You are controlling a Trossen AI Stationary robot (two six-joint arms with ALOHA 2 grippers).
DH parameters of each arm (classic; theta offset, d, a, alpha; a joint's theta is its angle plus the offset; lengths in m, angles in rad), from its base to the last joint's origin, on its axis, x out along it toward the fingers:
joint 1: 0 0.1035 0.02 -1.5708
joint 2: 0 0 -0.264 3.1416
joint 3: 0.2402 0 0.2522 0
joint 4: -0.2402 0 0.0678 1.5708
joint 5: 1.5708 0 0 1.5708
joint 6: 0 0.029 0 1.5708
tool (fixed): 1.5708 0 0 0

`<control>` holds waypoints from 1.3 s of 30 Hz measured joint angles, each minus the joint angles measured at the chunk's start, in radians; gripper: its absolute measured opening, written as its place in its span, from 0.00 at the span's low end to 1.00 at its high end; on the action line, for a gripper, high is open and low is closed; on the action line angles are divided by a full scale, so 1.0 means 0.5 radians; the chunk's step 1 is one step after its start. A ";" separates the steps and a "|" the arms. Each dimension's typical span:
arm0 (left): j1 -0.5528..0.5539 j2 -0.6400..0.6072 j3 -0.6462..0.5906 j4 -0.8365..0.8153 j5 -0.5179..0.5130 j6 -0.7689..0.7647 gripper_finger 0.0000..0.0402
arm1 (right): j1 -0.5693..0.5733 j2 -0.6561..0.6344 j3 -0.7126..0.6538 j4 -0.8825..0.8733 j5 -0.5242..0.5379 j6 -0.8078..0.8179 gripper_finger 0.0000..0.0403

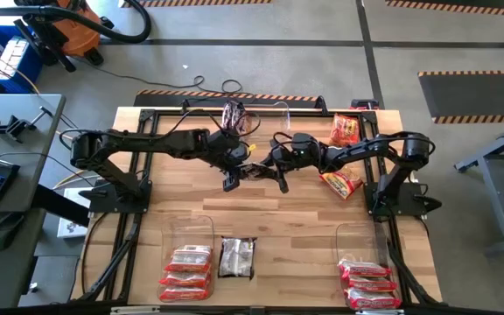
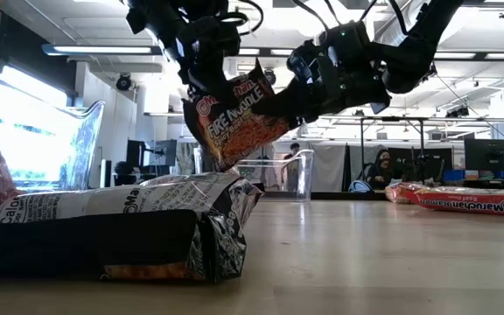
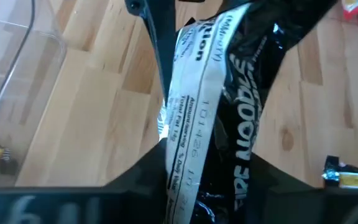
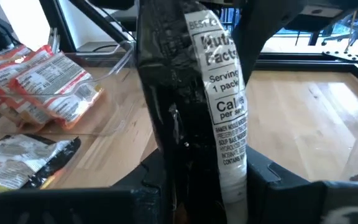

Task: Sort Maruchan noodles
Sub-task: Put the top black noodle pack into the top transparent bin

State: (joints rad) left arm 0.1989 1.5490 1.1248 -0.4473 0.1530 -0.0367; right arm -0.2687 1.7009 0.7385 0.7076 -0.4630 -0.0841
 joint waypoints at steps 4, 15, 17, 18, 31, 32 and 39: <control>0.039 0.001 0.127 -0.160 0.064 -0.025 0.15 | 0.004 -0.083 -0.003 -0.034 0.121 -0.004 0.26; 0.297 0.003 0.630 -0.514 0.009 -0.492 0.06 | -0.102 -0.755 0.001 -0.920 0.770 -0.241 0.44; 0.367 0.003 0.668 -0.539 0.000 -0.616 0.06 | -0.129 -0.869 0.001 -1.099 0.940 -0.268 0.43; 0.401 0.003 0.681 -0.537 0.000 -0.672 0.06 | -0.144 -0.911 0.001 -1.174 0.993 -0.265 0.42; 0.759 0.274 0.687 -0.388 -0.012 -1.264 0.07 | -0.119 -0.964 -0.001 -1.400 1.048 -0.052 0.12; 0.772 0.306 0.687 -0.382 -0.012 -1.285 0.07 | -0.105 -0.963 -0.001 -1.398 1.049 -0.056 0.10; 0.780 0.443 0.687 -0.168 -0.019 -1.436 0.07 | -0.021 -0.963 -0.001 -1.442 1.055 -0.057 0.07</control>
State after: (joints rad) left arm 0.5890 1.7703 1.4681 -0.5314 0.1434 -0.7545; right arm -0.2795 1.2194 0.7380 -0.0132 0.0643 -0.1124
